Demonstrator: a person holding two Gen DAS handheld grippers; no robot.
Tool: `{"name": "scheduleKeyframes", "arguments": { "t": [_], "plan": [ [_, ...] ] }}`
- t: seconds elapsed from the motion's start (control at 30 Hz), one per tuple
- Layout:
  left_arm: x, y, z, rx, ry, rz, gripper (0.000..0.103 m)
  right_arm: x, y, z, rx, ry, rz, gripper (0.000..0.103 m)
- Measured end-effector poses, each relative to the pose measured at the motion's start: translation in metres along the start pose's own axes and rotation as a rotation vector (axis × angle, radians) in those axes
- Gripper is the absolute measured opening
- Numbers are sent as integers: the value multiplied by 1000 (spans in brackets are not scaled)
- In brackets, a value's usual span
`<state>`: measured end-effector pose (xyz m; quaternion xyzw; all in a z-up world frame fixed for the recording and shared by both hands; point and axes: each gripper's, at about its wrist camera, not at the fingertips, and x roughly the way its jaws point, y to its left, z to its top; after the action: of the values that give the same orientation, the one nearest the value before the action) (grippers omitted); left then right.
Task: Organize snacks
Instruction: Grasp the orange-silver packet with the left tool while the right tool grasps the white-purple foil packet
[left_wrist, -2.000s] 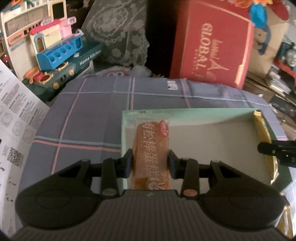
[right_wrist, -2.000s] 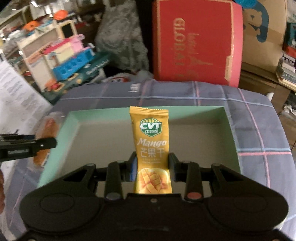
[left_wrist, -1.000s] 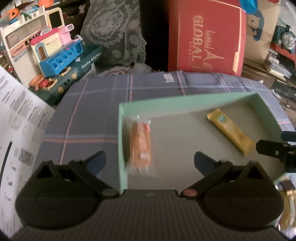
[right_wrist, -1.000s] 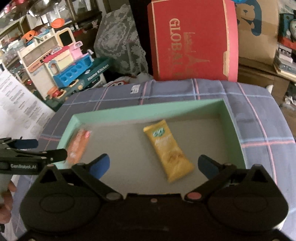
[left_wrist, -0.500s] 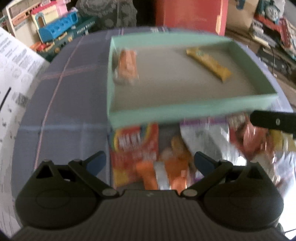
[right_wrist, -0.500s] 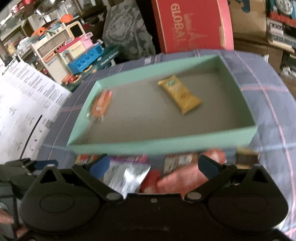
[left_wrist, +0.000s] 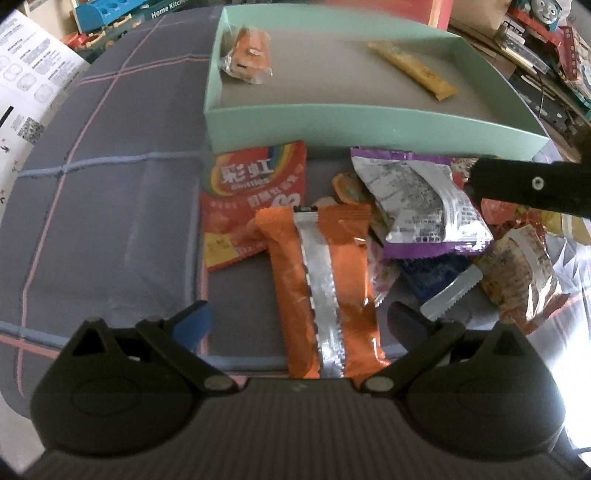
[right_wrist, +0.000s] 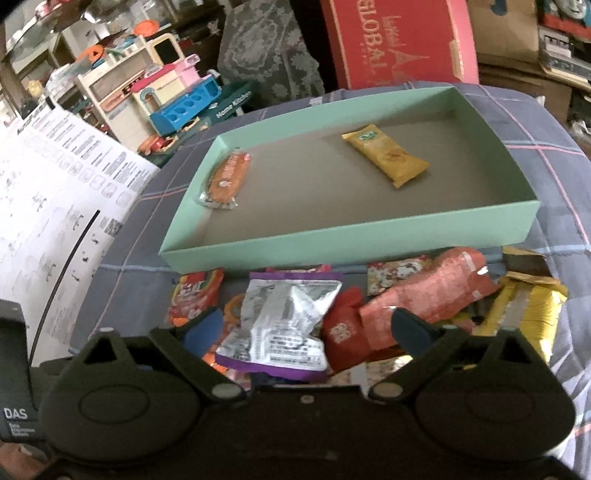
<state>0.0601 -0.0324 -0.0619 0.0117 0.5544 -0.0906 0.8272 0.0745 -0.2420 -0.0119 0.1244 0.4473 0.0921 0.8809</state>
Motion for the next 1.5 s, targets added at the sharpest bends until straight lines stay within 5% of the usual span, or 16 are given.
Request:
{"name": "scheduleKeyframes", "arguments": {
  "t": [0.2, 0.37, 0.77, 0.9, 0.97, 1.0, 1.07, 1.5],
  "plan": [
    [3, 6, 1, -11, -8, -6, 103, 12, 6, 2, -14, 23, 4, 90],
    [3, 9, -1, -3, -20, -50, 88, 24, 13, 3, -33, 37, 0, 84],
    [8, 0, 1, 40, -33, -34, 88, 47, 23, -6, -73, 80, -19, 79],
    [7, 0, 1, 42, -45, -31, 82, 47, 24, -8, -83, 60, -11, 60],
    [5, -1, 0, 45, -52, -27, 67, 45, 23, -9, -76, 48, -9, 57],
    [4, 0, 1, 43, -56, -39, 62, 43, 22, -9, -71, 39, -12, 46],
    [0, 3, 0, 31, -65, -51, 52, 40, 20, -7, -57, 35, -1, 46],
    [-32, 17, -7, -6, -130, -50, 50, 13, 14, -8, -24, -16, 41, 45]
  ]
}}
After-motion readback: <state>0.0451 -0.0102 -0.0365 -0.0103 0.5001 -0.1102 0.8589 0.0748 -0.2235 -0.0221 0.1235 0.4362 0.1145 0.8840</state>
